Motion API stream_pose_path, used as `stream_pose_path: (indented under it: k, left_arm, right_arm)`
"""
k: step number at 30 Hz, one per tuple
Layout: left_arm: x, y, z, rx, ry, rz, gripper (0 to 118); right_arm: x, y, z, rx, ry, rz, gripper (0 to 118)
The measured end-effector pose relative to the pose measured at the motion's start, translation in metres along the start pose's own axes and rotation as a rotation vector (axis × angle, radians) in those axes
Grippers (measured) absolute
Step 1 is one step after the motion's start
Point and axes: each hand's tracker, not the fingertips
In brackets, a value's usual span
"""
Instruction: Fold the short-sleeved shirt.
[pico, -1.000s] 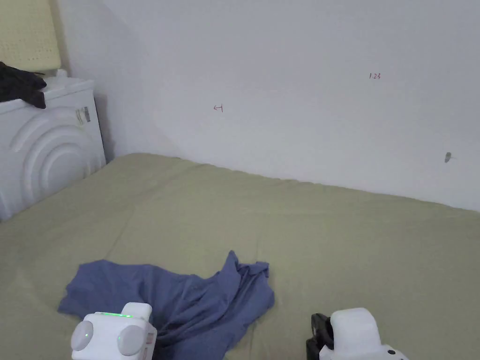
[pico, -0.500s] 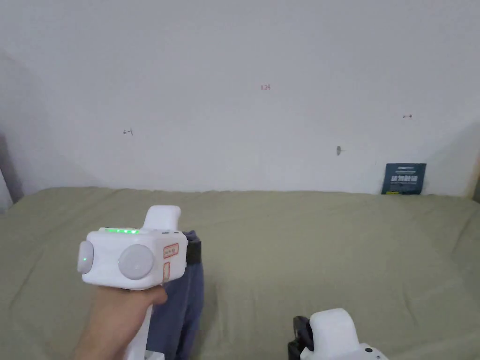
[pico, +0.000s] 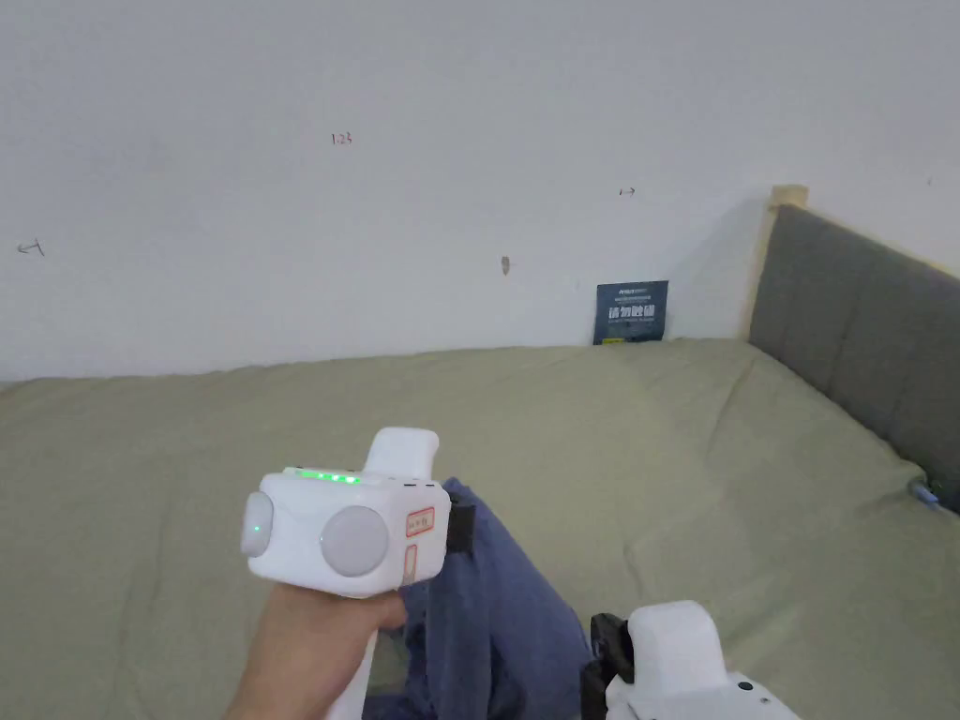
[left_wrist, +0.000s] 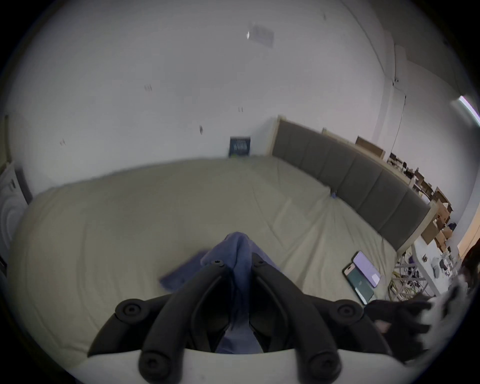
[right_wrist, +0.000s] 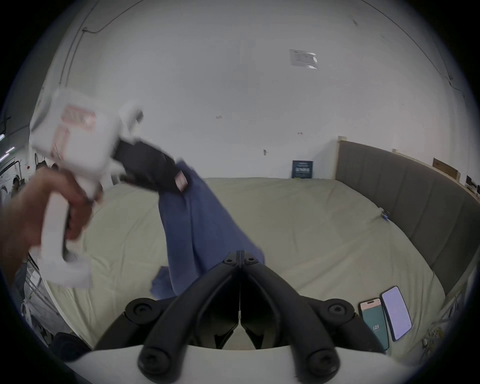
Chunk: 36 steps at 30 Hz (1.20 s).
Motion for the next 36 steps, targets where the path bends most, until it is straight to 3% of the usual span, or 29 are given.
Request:
stream_pose_path:
  k: [8,9,10,13,16,21,23,24,25,26,30,36]
  left_arm:
    - [0.049,-0.089,-0.11,-0.236,0.038,-0.072,11]
    - [0.052,-0.093,-0.108,-0.22,0.034,-0.077,27]
    - [0.055,-0.097,-0.102,-0.185,0.03,-0.093,81]
    - [0.069,-0.101,-0.065,-0.1,-0.027,-0.157,116]
    - [0.075,-0.124,-0.009,0.007,-0.015,-0.21,117]
    - [0.064,-0.184,0.05,-0.022,-0.017,-0.155,117]
    - [0.056,-0.212,0.058,-0.062,0.033,-0.161,106]
    - [0.052,-0.225,0.062,-0.069,0.055,-0.161,81]
    - [0.047,-0.237,0.065,-0.077,0.086,-0.147,20]
    - [0.042,-0.245,0.065,-0.088,0.109,-0.117,0]
    - [0.011,-0.247,0.056,-0.148,0.11,-0.028,0]
    - [-0.064,-0.188,0.015,-0.163,0.222,-0.004,2]
  right_arm:
    - [0.038,-0.031,-0.013,-0.092,-0.056,-0.034,1]
    - [0.039,-0.033,-0.013,-0.097,-0.058,-0.034,1]
    - [0.04,-0.034,-0.013,-0.1,-0.057,-0.033,1]
    - [0.038,-0.034,-0.005,-0.085,-0.051,-0.035,1]
    - [0.032,-0.033,0.0,-0.077,-0.034,-0.038,1]
    - [0.015,-0.041,0.009,-0.083,-0.019,-0.022,1]
    - [0.008,-0.046,0.01,-0.088,-0.014,-0.03,1]
    - [0.005,-0.048,0.009,-0.091,-0.013,-0.037,1]
    - [0.003,-0.05,0.009,-0.097,-0.01,-0.044,1]
    - [0.0,-0.052,0.008,-0.102,-0.007,-0.048,1]
    - [-0.009,-0.056,0.002,-0.122,0.002,-0.035,1]
    - [-0.011,-0.059,-0.007,-0.135,0.006,-0.022,1]
